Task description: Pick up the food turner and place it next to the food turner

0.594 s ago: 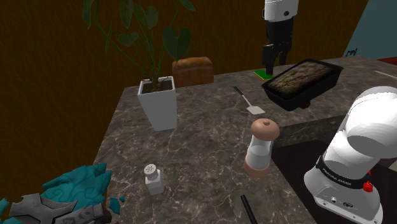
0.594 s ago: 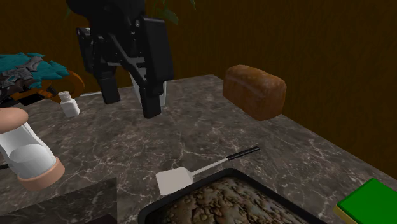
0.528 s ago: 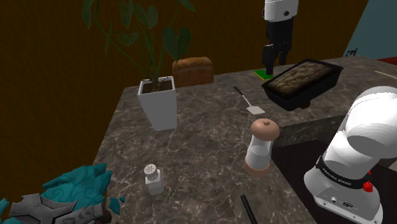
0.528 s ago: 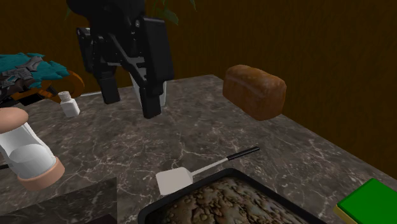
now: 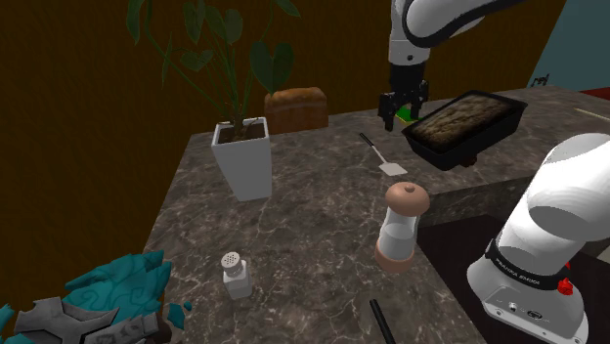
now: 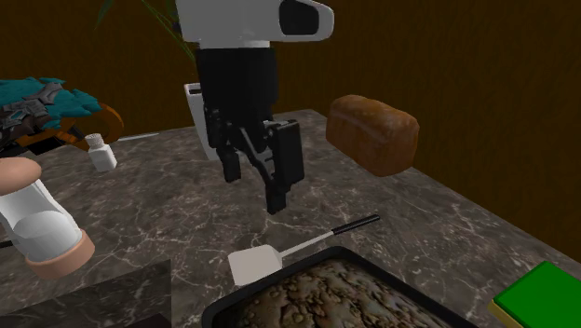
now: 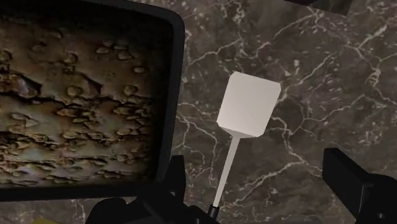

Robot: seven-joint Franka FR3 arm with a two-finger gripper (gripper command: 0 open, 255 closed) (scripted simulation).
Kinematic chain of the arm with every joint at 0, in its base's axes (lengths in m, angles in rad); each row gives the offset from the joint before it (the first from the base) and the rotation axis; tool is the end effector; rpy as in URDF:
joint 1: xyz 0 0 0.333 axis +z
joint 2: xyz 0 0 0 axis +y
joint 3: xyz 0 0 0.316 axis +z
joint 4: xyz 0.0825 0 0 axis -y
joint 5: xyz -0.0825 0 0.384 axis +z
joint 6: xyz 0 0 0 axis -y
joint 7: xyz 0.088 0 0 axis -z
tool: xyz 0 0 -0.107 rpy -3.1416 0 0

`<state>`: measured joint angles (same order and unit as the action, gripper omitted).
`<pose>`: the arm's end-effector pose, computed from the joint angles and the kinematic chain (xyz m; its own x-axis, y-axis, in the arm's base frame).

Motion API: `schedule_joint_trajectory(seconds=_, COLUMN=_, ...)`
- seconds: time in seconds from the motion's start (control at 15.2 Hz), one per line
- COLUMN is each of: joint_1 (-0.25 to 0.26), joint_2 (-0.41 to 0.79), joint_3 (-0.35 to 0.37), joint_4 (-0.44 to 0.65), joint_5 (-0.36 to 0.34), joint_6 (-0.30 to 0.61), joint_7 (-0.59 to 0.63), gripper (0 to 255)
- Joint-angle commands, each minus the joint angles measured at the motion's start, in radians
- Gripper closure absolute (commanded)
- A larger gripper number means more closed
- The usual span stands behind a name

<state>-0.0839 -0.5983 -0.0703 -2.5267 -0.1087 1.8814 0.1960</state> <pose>0.3564 -0.0647 0.4720 0.9540 -0.2978 -0.0354 -0.2949 -0.9529 0.0704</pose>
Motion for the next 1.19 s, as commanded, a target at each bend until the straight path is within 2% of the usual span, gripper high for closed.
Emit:
schedule_joint_trajectory(seconds=0.0, joint_1=-0.015, joint_2=0.058, joint_3=-0.004, joint_4=-0.004, joint_5=0.007, joint_6=0.086, joint_7=0.048, gripper=0)
schedule_joint_trajectory(seconds=0.53, joint_1=-0.074, joint_2=0.319, joint_3=-0.041, joint_4=0.007, joint_5=0.035, joint_6=0.416, joint_7=0.2, gripper=0)
schedule_joint_trajectory(seconds=1.12, joint_1=-0.078, joint_2=0.417, joint_3=-0.049, joint_4=-0.026, joint_5=0.041, joint_6=0.553, joint_7=0.206, gripper=0)
